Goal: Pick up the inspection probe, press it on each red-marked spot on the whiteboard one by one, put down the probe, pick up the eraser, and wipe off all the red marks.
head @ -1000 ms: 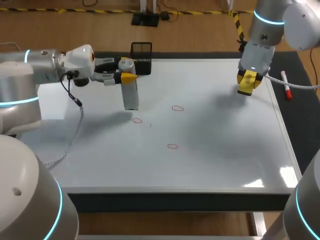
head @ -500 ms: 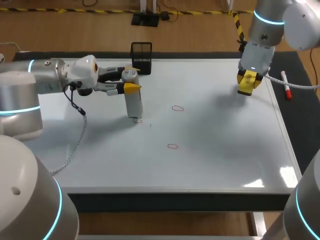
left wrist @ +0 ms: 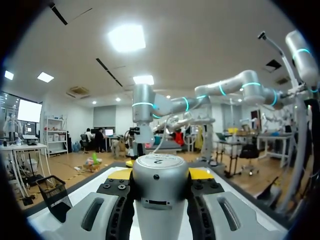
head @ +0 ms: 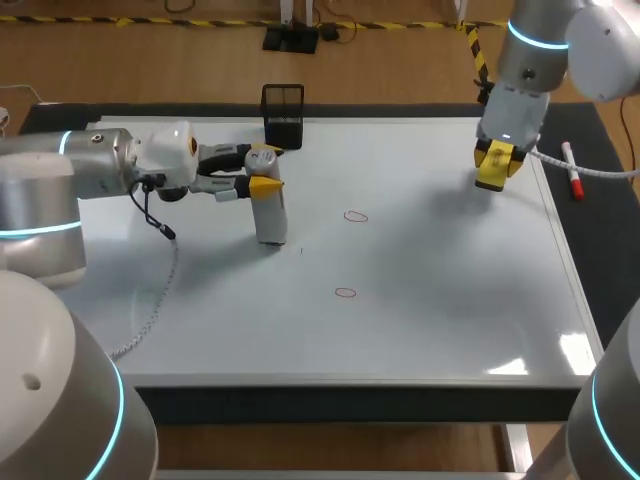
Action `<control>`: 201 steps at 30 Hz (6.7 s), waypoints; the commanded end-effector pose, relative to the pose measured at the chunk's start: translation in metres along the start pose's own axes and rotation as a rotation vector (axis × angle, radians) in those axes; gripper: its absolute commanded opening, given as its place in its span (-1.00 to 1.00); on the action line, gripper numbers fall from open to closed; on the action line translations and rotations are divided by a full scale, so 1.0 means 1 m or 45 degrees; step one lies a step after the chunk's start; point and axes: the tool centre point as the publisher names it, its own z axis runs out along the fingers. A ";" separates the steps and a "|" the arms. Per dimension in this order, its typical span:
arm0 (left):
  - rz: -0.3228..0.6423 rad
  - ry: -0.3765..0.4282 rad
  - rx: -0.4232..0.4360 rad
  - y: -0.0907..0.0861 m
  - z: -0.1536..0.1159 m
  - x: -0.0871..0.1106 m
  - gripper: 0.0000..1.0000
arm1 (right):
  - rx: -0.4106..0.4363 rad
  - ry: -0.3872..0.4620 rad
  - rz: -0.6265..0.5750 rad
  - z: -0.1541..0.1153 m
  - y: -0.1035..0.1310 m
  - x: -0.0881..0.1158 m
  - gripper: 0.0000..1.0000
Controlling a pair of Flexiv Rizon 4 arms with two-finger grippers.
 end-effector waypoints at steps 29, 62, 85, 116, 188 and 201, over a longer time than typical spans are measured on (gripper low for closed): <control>-0.002 -0.002 0.005 0.008 0.000 0.001 -1.00 | 0.002 0.002 -0.002 -0.001 0.000 0.001 -1.00; 0.077 -0.131 -0.059 -0.033 -0.030 -0.036 -1.00 | 0.002 0.002 -0.002 -0.001 0.000 0.001 -1.00; 0.068 -0.402 -0.041 -0.054 -0.126 -0.096 -1.00 | 0.002 0.002 -0.002 -0.001 0.000 0.001 -1.00; 0.034 -0.498 -0.062 -0.049 -0.166 -0.103 -1.00 | 0.002 0.002 -0.002 -0.001 0.000 0.001 -1.00; 0.034 -0.498 -0.062 -0.049 -0.166 -0.103 -1.00 | -0.009 0.025 -0.588 0.048 0.294 -0.336 -1.00; 0.034 -0.498 -0.062 -0.049 -0.166 -0.103 -1.00 | -0.030 0.041 -0.598 0.063 0.289 -0.331 -1.00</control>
